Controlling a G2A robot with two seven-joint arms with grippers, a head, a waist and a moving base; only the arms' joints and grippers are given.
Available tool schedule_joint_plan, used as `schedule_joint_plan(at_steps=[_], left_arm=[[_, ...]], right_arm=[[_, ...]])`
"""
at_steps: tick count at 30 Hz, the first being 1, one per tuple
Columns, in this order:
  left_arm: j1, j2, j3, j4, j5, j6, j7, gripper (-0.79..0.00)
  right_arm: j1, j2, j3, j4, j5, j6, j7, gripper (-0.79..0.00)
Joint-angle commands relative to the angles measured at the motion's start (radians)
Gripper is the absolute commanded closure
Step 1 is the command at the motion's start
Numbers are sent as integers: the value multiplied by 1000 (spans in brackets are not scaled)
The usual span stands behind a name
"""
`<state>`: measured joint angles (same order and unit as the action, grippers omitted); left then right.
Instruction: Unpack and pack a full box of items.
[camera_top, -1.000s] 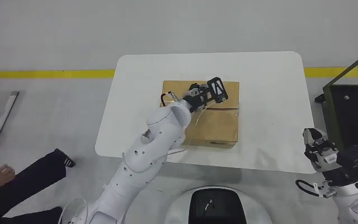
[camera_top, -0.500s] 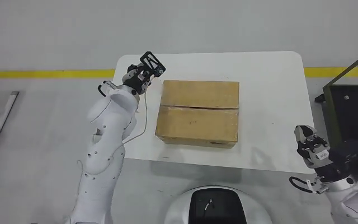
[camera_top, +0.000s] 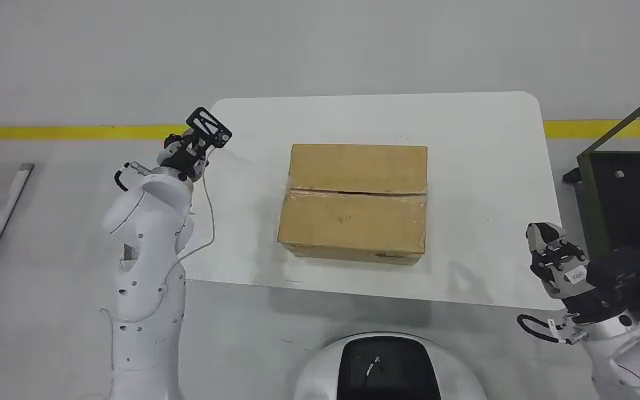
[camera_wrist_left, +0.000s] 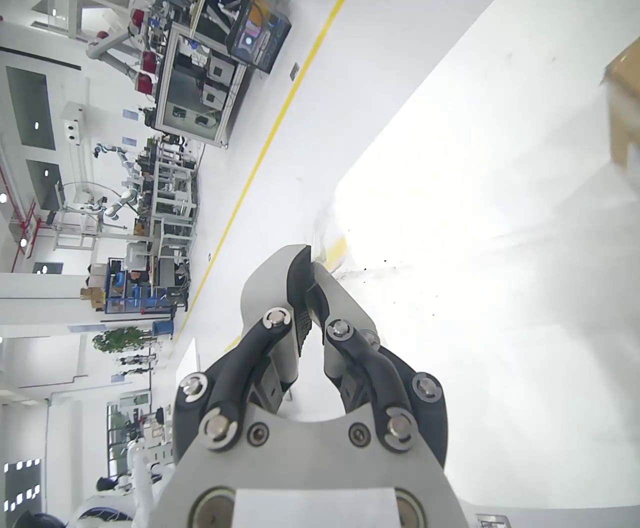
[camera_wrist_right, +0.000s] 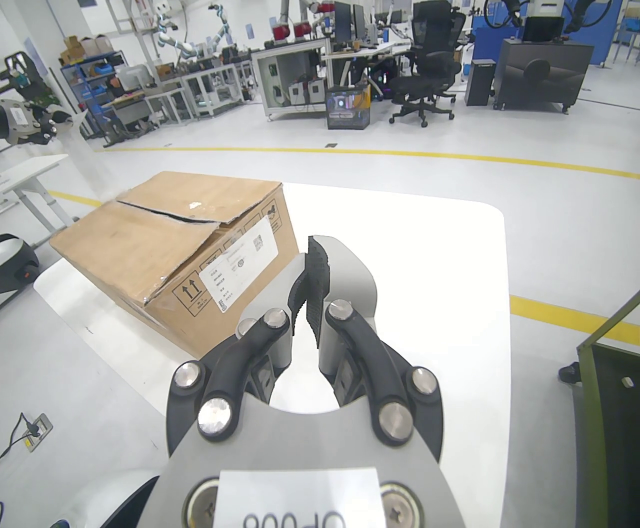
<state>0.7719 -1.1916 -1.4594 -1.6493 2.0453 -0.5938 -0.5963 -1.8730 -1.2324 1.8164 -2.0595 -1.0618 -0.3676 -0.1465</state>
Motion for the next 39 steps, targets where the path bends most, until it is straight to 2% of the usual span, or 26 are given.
schedule_joint_plan(at_steps=[1,2,3,10,14,18,24,31,39], left_arm=[[15,3,-12,2,2,-4,6,0],[22,4,-20,4,-11,-7,1,-206],[24,4,-23,1,-21,-5,2,-785],[32,20,-41,-2,77,-62,-8,-785],[43,32,-71,15,131,-65,27,-785],[47,37,-122,31,105,-26,47,-785],[50,31,-172,40,-58,50,42,-785],[51,12,-225,34,-409,203,19,-785],[49,11,-254,12,-572,257,19,-785]], right_arm=[[0,0,0,-1,-1,2,2,0],[0,0,1,-1,-1,2,3,0],[1,0,1,-1,-1,3,4,0],[8,0,1,-5,-4,4,14,0],[13,0,-4,-8,-4,7,17,0],[16,-1,-11,-10,-6,11,19,0],[23,-2,-24,-9,2,12,24,0],[28,-5,-43,-11,44,25,25,0],[52,-7,-66,-18,82,28,45,0]])
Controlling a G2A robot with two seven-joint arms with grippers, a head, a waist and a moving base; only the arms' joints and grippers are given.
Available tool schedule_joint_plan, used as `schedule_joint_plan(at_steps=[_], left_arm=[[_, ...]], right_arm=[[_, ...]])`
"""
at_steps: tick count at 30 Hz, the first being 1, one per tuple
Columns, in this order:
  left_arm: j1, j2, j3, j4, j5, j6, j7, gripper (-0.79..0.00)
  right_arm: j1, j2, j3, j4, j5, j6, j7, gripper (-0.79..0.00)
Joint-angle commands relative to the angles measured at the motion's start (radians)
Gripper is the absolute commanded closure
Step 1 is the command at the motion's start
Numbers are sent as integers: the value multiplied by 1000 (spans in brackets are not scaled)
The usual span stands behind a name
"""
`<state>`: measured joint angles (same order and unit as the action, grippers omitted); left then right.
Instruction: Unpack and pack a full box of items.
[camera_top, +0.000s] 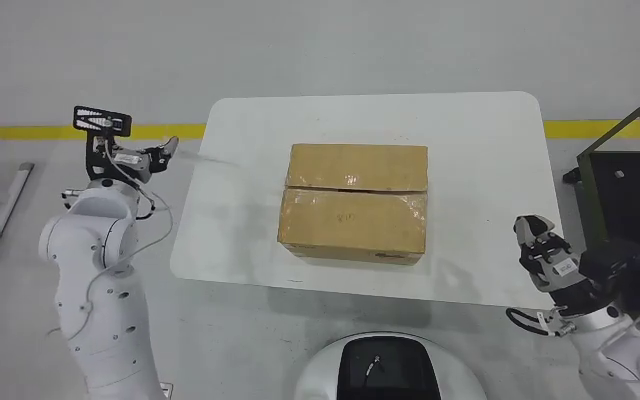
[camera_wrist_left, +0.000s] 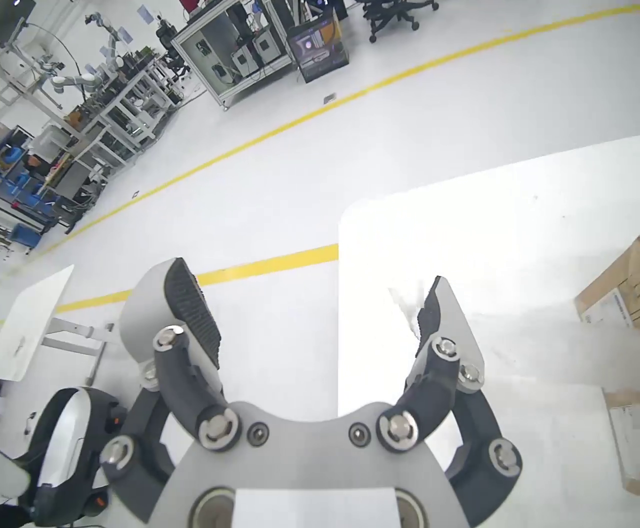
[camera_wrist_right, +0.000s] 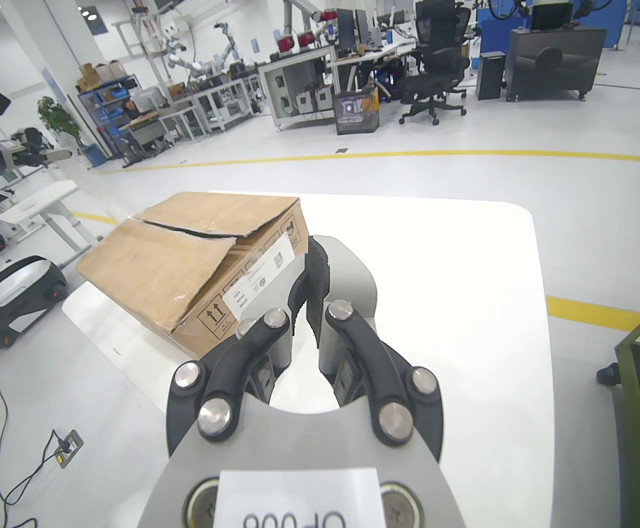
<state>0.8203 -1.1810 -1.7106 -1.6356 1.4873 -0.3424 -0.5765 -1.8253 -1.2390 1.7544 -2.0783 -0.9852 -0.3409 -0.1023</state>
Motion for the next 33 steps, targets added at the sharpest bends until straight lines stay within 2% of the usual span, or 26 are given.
schedule_joint_plan(at_steps=[1,3,5,13,17,20,23,26,30,31,33], left_arm=[[2,2,-5,-8,-21,9,2,-785],[4,3,-5,-12,-37,7,1,-785],[1,12,9,-35,46,-53,-29,-785],[-16,21,35,-53,44,-90,-10,-785],[-26,22,73,-70,21,-110,-1,-785],[-34,16,141,-86,-40,-129,2,-785],[-45,7,243,-100,-95,-164,-4,-785],[-60,-9,347,-106,-189,-148,0,-785],[-106,-24,500,-119,-219,-219,-49,-785],[-123,-26,539,-117,-193,-267,-66,-785],[-132,-36,590,-82,-244,-249,-78,-785]], right_arm=[[14,0,-11,0,6,1,4,0],[28,-1,-25,1,10,-2,2,0],[48,-1,-43,5,2,-10,7,0],[149,-4,-158,37,-7,-41,33,0],[183,-6,-202,57,-39,-38,42,0],[183,-6,-208,63,-52,-27,35,0],[158,-4,-180,59,-61,-8,28,0],[118,-1,-130,47,-59,0,20,0],[64,3,-57,40,-41,9,11,0],[54,3,-40,39,-38,10,7,0],[35,4,-15,40,-28,13,3,0]])
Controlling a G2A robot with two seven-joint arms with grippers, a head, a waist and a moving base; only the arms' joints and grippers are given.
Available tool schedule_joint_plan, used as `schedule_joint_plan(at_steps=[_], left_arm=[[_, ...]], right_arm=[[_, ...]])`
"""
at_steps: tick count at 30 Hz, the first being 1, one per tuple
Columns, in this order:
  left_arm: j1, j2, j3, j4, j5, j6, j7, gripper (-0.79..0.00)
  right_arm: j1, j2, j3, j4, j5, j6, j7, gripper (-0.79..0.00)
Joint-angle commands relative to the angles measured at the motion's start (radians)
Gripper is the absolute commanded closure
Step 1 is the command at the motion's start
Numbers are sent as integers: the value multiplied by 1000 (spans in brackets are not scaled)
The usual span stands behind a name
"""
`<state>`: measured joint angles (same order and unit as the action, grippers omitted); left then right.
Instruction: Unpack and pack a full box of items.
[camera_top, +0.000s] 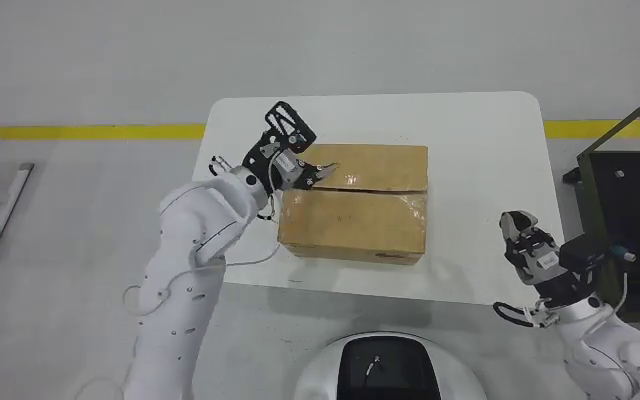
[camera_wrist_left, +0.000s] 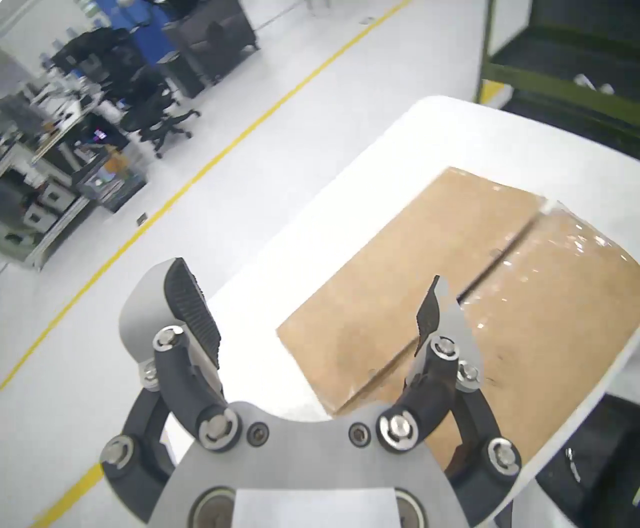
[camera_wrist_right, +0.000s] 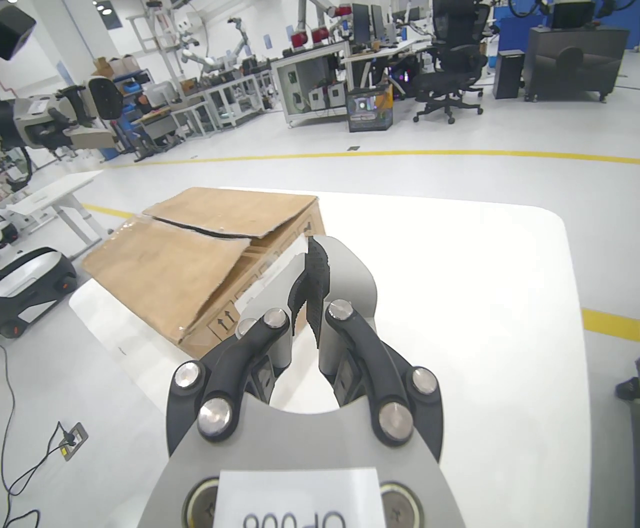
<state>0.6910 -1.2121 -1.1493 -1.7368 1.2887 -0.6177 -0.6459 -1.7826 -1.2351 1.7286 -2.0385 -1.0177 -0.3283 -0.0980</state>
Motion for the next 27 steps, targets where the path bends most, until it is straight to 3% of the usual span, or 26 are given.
schedule_joint_plan(at_steps=[1,5,11,27], left_arm=[[-19,-10,76,22,-38,8,-44,-785],[-37,-29,172,40,-69,22,-58,-785],[-104,-45,302,81,149,-35,-63,-785],[-210,-58,389,236,537,-65,67,-785]], right_arm=[[-16,1,24,2,9,-1,-4,0],[-30,1,40,4,12,-5,-10,0],[-48,0,47,4,10,-10,-25,0],[-82,0,88,4,18,-19,-39,0]])
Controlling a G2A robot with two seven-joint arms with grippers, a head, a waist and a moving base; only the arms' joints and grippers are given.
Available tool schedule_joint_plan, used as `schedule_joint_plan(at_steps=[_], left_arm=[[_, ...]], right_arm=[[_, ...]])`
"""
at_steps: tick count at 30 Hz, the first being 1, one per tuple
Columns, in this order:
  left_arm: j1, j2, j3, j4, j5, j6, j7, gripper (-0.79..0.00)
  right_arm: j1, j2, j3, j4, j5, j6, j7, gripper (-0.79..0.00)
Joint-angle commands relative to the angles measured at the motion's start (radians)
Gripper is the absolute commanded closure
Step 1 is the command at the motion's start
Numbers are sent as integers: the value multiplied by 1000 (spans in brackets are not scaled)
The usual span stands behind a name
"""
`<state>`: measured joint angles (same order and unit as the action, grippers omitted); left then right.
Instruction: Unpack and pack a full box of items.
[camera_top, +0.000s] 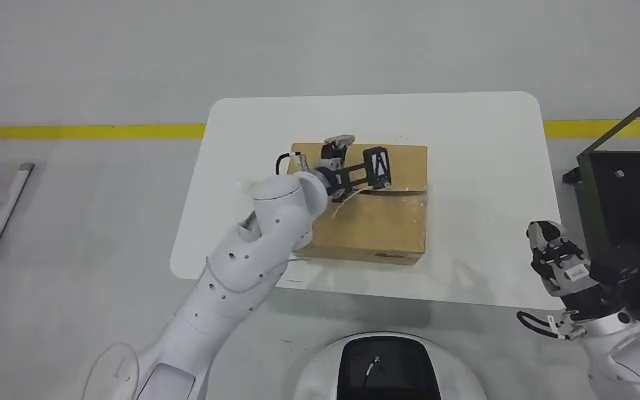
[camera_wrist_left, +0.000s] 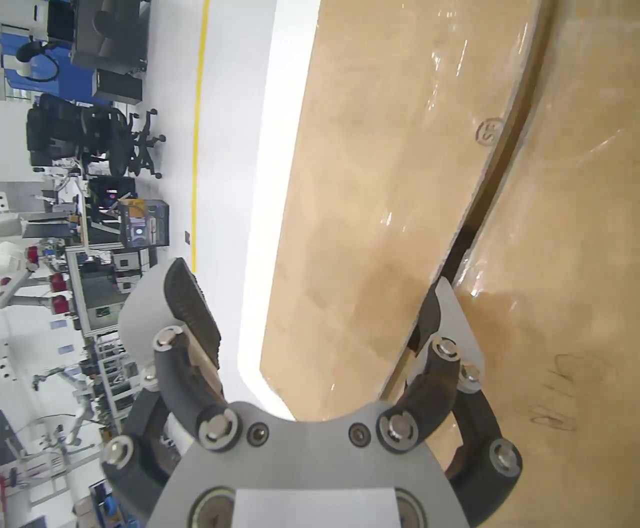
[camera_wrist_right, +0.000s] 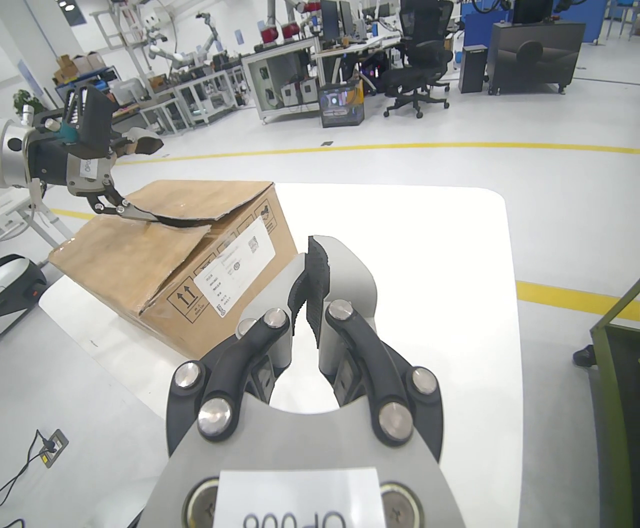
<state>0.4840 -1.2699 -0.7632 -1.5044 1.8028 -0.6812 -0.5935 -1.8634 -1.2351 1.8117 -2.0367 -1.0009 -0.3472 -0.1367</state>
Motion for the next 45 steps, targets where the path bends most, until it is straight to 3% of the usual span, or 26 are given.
schedule_joint_plan(at_steps=[1,13,14,15,16,17,18,31,41,42,43,45], left_arm=[[-6,0,6,7,49,2,22,-785],[11,-11,30,11,140,1,77,-785],[12,-14,33,13,149,9,80,-723],[12,-15,34,16,154,15,83,-502],[13,-16,36,21,161,23,89,-219],[13,-18,37,25,167,29,95,-80],[14,-19,38,30,174,37,102,0],[43,-24,-1,58,182,37,170,0],[108,-36,-43,-81,53,5,32,0],[114,-37,-47,-87,44,2,18,-453],[117,-37,-51,-93,39,0,10,-785],[117,-39,-55,-102,39,-5,4,-785]], right_arm=[[-3,0,8,4,3,-1,-1,0],[-1,-1,18,11,9,-3,-1,0],[1,-1,18,12,9,-3,0,0],[2,-1,18,12,9,-4,1,0],[3,-1,18,14,9,-4,1,0],[4,-1,18,16,9,-4,1,0],[5,-1,18,17,9,-5,1,0],[5,-3,15,22,10,-4,0,0],[5,-4,10,16,5,-4,-2,0],[1,-4,12,15,6,-4,-3,0],[-2,-5,13,15,7,-5,-3,0],[-6,-5,15,14,6,-7,-4,0]])
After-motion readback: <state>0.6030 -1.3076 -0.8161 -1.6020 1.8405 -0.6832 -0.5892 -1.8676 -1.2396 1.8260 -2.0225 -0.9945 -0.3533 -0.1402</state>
